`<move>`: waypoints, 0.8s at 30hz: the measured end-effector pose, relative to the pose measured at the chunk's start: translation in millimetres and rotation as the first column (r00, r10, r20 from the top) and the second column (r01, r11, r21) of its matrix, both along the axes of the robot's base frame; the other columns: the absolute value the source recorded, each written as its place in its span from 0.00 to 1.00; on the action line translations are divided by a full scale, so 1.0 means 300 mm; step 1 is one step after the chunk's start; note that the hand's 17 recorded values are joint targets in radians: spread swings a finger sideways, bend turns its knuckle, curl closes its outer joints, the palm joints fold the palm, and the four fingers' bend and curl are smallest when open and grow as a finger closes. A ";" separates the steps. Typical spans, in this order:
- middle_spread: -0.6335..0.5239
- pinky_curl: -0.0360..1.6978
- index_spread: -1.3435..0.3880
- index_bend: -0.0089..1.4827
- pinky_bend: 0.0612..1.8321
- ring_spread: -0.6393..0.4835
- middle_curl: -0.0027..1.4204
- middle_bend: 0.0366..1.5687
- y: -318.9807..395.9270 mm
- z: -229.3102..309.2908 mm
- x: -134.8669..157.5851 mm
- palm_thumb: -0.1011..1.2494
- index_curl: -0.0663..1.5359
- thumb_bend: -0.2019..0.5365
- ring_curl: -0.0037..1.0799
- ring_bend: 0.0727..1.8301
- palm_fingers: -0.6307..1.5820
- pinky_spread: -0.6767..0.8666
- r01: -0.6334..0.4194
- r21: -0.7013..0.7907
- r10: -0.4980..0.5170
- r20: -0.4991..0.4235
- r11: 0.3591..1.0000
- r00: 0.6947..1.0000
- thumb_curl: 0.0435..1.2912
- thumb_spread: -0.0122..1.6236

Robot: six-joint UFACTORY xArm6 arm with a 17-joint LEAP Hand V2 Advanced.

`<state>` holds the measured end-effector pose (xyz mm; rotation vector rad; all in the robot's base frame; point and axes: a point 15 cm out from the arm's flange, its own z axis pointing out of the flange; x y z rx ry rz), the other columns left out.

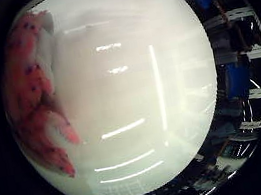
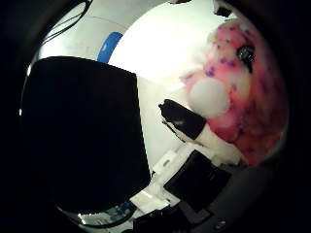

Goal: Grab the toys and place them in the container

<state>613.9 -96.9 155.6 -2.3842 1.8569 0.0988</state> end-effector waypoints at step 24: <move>0.45 0.46 0.66 0.81 0.75 0.38 0.51 0.89 -0.030 0.370 -0.101 0.83 0.48 0.26 0.63 0.75 0.78 0.32 0.032 0.004 -0.032 0.041 0.999 0.999 0.38 0.71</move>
